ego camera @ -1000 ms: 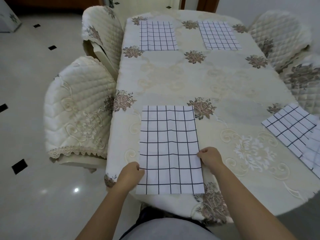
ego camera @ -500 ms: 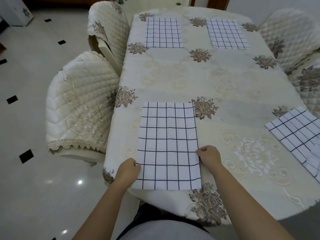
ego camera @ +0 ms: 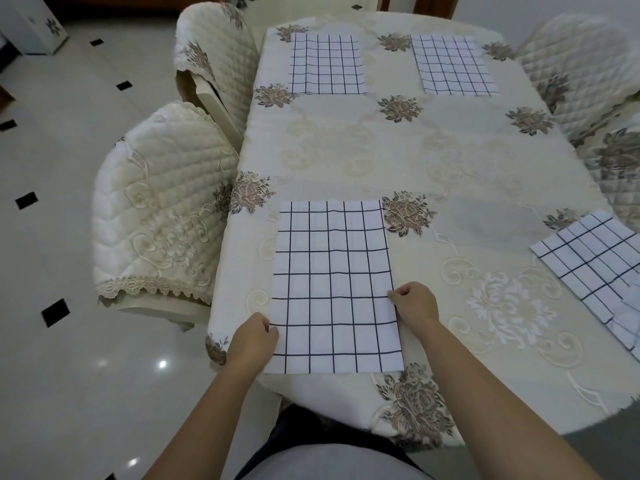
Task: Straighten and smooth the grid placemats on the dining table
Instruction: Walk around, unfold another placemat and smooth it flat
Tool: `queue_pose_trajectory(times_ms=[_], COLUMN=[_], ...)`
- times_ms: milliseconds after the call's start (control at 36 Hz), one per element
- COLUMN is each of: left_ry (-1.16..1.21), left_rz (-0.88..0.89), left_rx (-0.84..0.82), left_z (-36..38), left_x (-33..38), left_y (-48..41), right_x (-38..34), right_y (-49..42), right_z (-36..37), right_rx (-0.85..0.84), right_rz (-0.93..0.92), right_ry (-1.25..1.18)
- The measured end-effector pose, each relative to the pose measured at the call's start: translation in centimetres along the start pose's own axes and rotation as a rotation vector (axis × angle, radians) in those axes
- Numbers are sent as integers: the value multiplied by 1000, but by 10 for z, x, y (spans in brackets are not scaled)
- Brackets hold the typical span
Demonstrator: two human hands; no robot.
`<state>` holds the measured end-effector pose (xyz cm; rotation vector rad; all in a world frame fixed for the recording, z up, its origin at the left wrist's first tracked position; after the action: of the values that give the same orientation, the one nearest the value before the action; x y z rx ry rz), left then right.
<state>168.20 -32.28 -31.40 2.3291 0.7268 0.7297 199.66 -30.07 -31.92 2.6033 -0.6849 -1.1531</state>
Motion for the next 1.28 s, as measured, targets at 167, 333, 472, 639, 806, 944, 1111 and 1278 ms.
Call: queue_pose_trajectory(times_ms=[167, 333, 472, 639, 806, 944, 1111, 1278], left_ry=[-157, -335, -499, -506, -468, -421, -357, -334], left_rz=[160, 713, 773, 791, 705, 645, 614, 785], left_rx=[355, 478, 262, 278, 344, 405, 432, 280], left_z=[-15, 24, 78, 85, 56, 28, 31, 91], left_x=[20, 83, 96, 74, 57, 36, 54, 84], left_y=[13, 38, 36, 23, 8, -13, -2, 37], right_x=[-26, -74, -71, -29, 6, 16, -10, -42], right_y=[16, 45, 55, 47, 36, 36, 42, 61], right_z=[-16, 30, 83, 84, 49, 30, 45, 91], right_rx=[216, 318, 70, -30, -12, 9, 38, 32], right_rz=[-180, -699, -736, -720, -628, -564, -486, -660], right_ry=[305, 480, 513, 611, 637, 608, 556, 593])
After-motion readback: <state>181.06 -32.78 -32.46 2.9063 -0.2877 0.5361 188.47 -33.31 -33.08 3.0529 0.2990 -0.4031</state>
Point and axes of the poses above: each hand's wrist, its own y-axis away from the middle knuckle, its own z-axis out of the palm, x = y × z, the point moved 8 cm from there along -y, towards the middle knuckle, and after that the axes turned 11 degrees about -z, right-handed, at the moved point
